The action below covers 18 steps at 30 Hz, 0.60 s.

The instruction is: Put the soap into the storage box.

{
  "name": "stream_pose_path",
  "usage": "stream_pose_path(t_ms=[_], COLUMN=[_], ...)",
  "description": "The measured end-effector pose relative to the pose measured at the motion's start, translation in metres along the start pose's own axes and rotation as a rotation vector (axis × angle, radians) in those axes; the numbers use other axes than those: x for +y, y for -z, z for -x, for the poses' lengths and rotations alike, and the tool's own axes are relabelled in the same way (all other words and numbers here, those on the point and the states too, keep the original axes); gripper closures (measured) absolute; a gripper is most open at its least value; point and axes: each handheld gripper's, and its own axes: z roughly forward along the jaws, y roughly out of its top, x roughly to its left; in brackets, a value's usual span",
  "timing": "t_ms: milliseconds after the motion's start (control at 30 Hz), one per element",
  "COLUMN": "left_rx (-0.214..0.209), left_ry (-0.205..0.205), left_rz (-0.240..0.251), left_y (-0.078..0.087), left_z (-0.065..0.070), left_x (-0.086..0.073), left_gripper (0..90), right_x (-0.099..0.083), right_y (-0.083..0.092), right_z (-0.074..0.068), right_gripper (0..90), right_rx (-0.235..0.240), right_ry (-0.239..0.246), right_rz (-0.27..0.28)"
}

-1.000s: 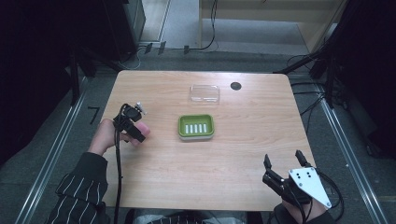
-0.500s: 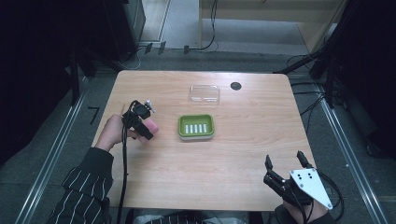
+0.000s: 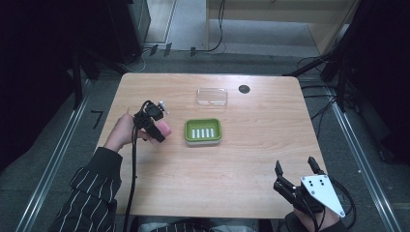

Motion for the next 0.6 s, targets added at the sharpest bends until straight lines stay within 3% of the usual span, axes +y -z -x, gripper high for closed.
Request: stream_pose_path(t_ms=[600], left_rx=[-0.002], left_ry=[-0.076], left_rz=[0.023], left_y=[0.005], left_z=[0.004], left_x=[0.024], left_gripper=[38.4], right_x=[-0.001], right_y=[0.002], right_z=[0.002], right_gripper=[12.7], right_rx=[-0.013], right_ry=[-0.003], right_rz=[-0.007])
